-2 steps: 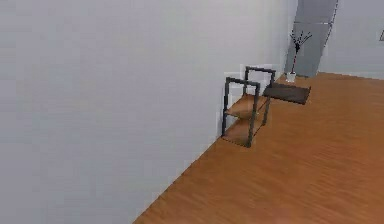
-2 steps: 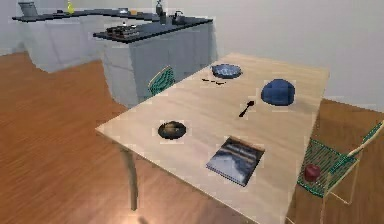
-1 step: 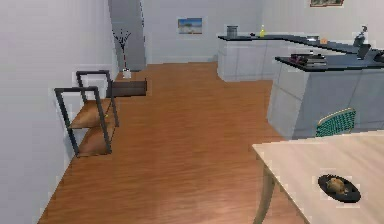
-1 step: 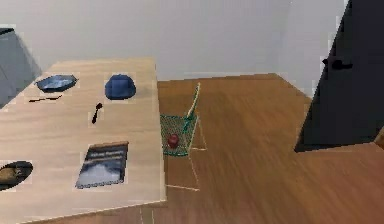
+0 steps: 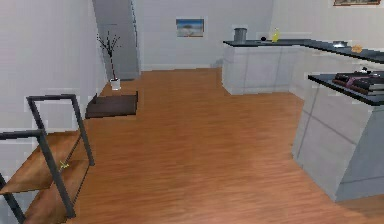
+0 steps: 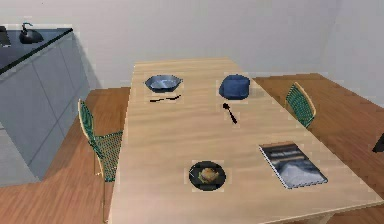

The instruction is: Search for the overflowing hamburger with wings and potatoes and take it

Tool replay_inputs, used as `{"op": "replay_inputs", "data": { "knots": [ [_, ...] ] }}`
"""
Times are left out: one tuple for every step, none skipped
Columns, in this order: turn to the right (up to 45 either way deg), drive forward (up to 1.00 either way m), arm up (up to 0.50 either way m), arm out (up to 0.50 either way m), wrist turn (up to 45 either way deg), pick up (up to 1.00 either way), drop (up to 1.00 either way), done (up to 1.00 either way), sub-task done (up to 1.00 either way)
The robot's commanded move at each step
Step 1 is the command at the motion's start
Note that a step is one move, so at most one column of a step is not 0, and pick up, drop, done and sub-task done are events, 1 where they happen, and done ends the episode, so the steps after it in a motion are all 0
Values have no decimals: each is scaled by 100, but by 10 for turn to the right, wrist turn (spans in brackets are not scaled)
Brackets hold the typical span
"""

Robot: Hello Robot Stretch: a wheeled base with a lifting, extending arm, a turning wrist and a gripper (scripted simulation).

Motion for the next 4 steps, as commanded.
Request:
{"op": "replay_inputs", "data": {
  "knots": [
    [0, 0, 50, 0, 0, 0, 0, 0, 0],
    [0, 0, 36, 0, 0, 0, 0, 0, 0],
    [0, 0, 0, 22, 0, 0, 0, 0, 0],
    [0, 0, 0, 0, 450, 0, 0, 0, 0]
  ]
}}
